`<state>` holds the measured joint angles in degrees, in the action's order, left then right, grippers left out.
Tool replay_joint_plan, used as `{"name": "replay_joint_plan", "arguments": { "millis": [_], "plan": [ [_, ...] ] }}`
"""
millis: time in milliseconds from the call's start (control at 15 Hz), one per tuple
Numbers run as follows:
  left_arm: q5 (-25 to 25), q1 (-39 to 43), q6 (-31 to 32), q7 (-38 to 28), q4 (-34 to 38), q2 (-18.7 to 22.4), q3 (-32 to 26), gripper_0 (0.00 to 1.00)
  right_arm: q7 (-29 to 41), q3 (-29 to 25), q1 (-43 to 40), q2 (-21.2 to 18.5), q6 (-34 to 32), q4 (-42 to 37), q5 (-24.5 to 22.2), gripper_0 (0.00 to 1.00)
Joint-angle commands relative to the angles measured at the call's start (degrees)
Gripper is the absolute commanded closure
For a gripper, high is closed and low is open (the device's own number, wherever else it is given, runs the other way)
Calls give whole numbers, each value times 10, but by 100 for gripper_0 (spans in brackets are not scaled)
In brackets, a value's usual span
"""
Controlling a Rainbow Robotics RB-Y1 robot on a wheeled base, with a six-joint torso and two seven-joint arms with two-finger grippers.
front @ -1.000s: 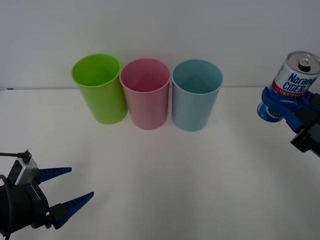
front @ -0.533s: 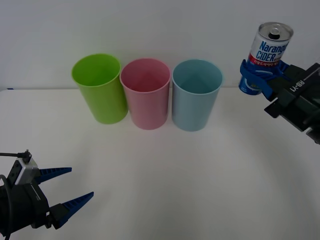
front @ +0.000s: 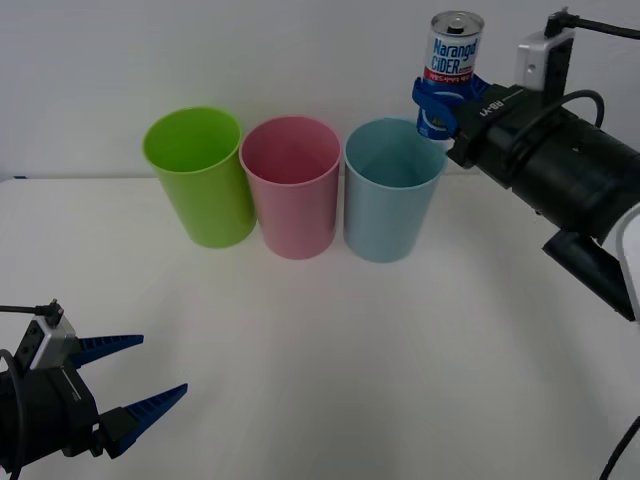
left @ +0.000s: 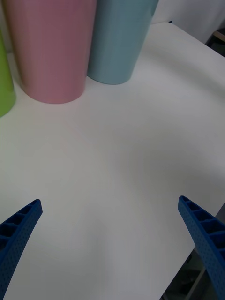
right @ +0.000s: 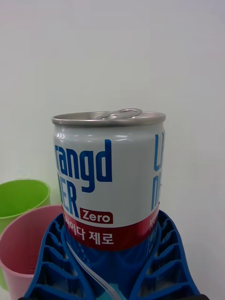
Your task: Put cans in the blue bin and PET bottles in the pink bin and trash in the green bin.
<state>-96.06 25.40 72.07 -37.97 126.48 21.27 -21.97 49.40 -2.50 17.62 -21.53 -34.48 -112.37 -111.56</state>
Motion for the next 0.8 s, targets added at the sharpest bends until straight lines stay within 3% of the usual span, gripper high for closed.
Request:
{"name": "replay_joint_plan", "arguments": {
  "millis": [67, 400, 800],
  "plan": [
    [0, 0, 0, 0, 0, 0, 0, 1, 3, 33, 51, 1, 27, 74, -26, 100],
    [0, 0, 0, 0, 0, 0, 0, 0, 4, 64, 113, 18, 48, 182, -72, 100],
    [0, 0, 0, 0, 0, 0, 0, 1, 4, 80, 123, 32, 48, 225, -111, 100]
  ]
}}
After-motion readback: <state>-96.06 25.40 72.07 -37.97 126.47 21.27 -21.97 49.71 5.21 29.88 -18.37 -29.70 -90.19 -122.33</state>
